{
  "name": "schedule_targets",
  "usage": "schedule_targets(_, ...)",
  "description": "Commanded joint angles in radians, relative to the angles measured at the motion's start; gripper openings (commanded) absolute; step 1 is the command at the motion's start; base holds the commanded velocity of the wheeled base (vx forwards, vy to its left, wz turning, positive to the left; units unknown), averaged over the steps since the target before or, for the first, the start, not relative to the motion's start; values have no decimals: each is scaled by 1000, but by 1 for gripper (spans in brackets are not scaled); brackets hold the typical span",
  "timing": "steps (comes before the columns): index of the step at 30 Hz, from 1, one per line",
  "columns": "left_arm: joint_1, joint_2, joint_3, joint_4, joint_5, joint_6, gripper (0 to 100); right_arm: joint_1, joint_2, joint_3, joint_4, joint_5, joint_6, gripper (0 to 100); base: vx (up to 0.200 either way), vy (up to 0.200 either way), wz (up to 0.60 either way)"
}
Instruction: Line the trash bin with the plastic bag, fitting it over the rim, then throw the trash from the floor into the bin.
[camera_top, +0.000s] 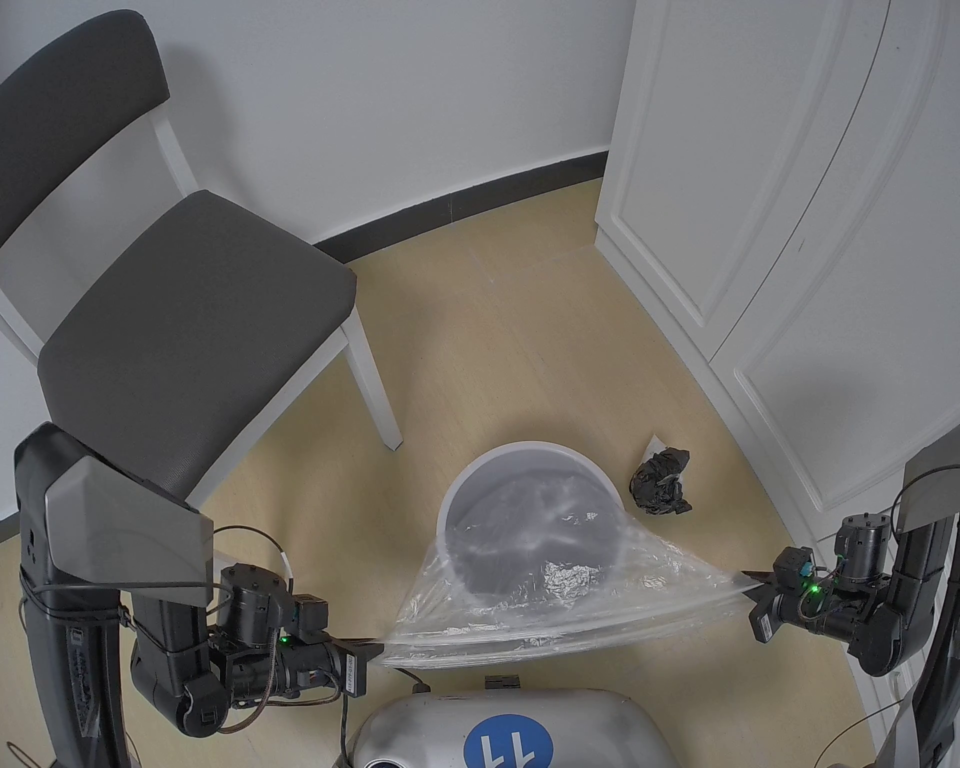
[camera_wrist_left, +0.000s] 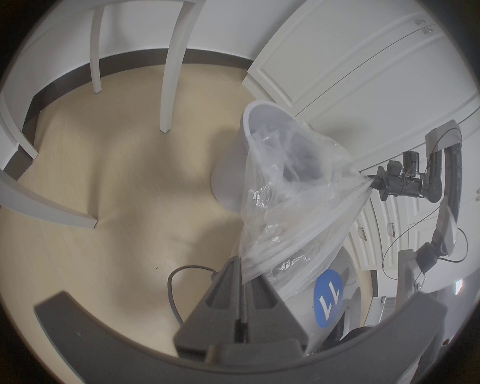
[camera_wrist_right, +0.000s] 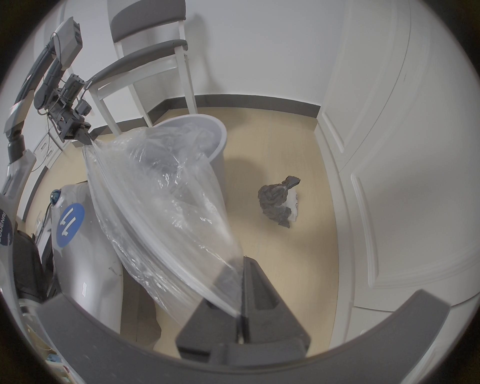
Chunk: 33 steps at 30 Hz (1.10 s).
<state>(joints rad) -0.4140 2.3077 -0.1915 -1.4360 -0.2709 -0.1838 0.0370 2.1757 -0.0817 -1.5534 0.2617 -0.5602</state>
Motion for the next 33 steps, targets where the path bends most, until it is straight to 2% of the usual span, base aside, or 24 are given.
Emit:
schedule_targets(1, 0, 72, -20, 0, 1, 4, 0, 3, 49, -6, -17, -2, -7, 0, 0, 0, 0)
schedule_targets(14, 8, 110, -183, 0, 24, 1, 0, 12, 170, -125, -17, -9, 3, 0, 0, 0, 0)
schedule_targets(22, -15, 107, -250, -47, 136, 9, 0, 50, 199, -185, -17, -16, 25, 0, 0, 0, 0)
schedule_targets(26, -17, 102, -252, -81, 160, 10, 0, 70, 197, -211, -17, -47, 62, 0, 0, 0, 0)
schedule_targets(27, -19, 95, -253, -95, 170, 9, 0, 95, 193, -227, -17, -88, 95, 0, 0, 0, 0)
schedule_targets(29, -26, 82, -260, -96, 182, 7, 0, 118, 188, -245, -17, -127, 129, 0, 0, 0, 0)
schedule_targets(33, -43, 67, -287, -96, 228, 4, 0, 142, 173, -279, -17, -177, 180, 0, 0, 0, 0)
